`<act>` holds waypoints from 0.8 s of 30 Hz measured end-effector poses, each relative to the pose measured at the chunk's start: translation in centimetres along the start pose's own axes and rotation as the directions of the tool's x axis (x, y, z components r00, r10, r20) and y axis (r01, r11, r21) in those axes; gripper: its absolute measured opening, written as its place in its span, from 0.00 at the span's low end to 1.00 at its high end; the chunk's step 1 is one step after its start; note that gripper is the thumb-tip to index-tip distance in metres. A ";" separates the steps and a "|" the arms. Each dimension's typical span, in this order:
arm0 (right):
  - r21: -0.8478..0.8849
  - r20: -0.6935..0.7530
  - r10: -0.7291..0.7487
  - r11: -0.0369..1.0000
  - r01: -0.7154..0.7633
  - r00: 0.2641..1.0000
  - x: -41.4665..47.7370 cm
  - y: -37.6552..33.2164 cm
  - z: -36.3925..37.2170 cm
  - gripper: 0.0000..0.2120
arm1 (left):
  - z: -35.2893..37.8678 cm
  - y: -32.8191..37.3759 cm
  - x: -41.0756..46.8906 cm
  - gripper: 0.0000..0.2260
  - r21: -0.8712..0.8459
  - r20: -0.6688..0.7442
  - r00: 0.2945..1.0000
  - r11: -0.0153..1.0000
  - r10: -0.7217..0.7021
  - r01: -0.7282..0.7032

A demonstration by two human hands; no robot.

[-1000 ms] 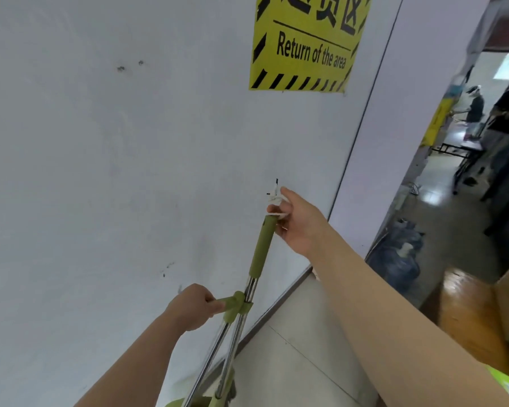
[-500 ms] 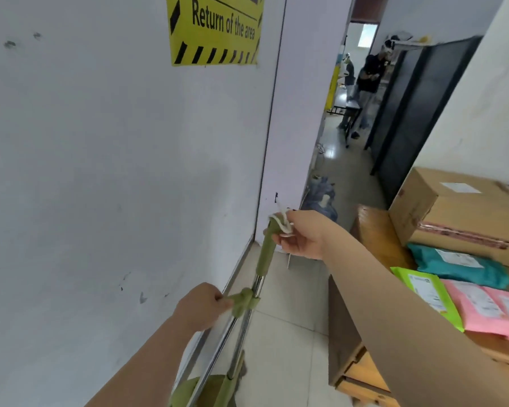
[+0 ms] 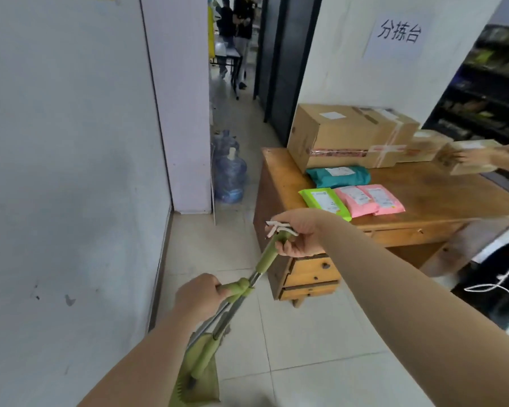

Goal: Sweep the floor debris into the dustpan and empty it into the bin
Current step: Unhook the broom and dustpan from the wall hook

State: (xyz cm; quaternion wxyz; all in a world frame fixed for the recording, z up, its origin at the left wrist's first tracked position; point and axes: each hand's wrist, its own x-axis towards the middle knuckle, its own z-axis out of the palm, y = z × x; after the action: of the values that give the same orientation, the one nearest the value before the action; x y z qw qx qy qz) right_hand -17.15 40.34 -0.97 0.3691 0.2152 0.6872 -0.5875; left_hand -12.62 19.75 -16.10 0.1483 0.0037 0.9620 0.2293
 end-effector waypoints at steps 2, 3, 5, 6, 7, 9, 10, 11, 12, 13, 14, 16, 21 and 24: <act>0.064 -0.014 0.050 0.997 -0.049 0.999 -0.8 2.4 -1.0 0.13 | 1.4 0.7 -0.3 0.18 0.047 0.036 0.998 0.997 0.057 -0.058; 0.105 -0.010 0.078 0.992 -0.077 0.997 -1.2 3.7 -1.5 0.13 | 2.2 1.1 -0.4 0.16 0.078 0.054 0.995 0.993 0.086 -0.090; 0.200 0.011 0.132 0.971 -0.132 0.991 -1.9 6.4 -2.3 0.13 | 3.8 1.8 -0.7 0.14 0.137 0.082 0.988 0.980 0.133 -0.144; 0.257 0.013 0.159 0.953 -0.157 0.987 -2.1 7.8 -2.8 0.12 | 4.7 2.2 -0.9 0.14 0.160 0.095 0.984 0.973 0.153 -0.167; 0.317 0.013 0.181 0.932 -0.176 0.983 -2.2 9.2 -3.3 0.12 | 5.7 2.5 -1.0 0.14 0.181 0.106 0.979 0.965 0.172 -0.189; 0.418 0.045 0.223 0.881 -0.221 0.974 -2.5 12.2 -4.2 0.11 | 7.6 3.3 -1.4 0.14 0.216 0.123 0.969 0.947 0.214 -0.237; 0.470 0.074 0.246 0.846 -0.251 0.966 -2.7 13.7 -4.6 0.10 | 8.4 3.7 -1.6 0.14 0.234 0.135 0.961 0.935 0.240 -0.267; 0.530 0.099 0.275 0.799 -0.285 0.956 -3.1 15.3 -5.0 0.09 | 9.4 4.4 -1.8 0.14 0.255 0.157 0.950 0.918 0.271 -0.304; 0.590 0.129 0.301 0.742 -0.317 0.945 -3.4 16.9 -5.3 0.07 | 10.4 5.0 -2.1 0.14 0.275 0.180 0.937 0.899 0.300 -0.340; 0.640 0.154 0.321 0.688 -0.342 0.934 -3.7 18.6 -5.6 0.07 | 11.3 5.7 -2.3 0.14 0.292 0.204 0.924 0.880 0.324 -0.374; 0.677 0.175 0.336 0.642 -0.361 0.926 -3.9 20.2 -5.8 0.07 | 12.3 6.4 -2.6 0.14 0.306 0.225 0.911 0.863 0.344 -0.402; 0.713 0.171 0.377 0.591 -0.378 0.910 -4.1 23.3 -6.4 0.09 | 14.0 7.8 -3.4 0.14 0.333 0.265 0.887 0.828 0.378 -0.452; 0.765 0.083 0.469 0.535 -0.358 0.879 -5.7 29.4 -8.5 0.10 | 16.4 11.3 -4.5 0.16 0.373 0.320 0.828 0.742 0.461 -0.557; 0.755 0.018 0.489 0.565 -0.333 0.872 -6.4 32.6 -9.3 0.06 | 16.5 13.8 -3.7 0.16 0.356 0.319 0.824 0.747 0.468 -0.562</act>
State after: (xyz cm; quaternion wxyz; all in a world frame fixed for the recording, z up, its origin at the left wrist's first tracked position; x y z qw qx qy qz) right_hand 8.31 57.25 -16.96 0.3082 0.5559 0.3524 -0.6869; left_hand -5.20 39.09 -23.04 0.1747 0.3273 0.9278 0.0391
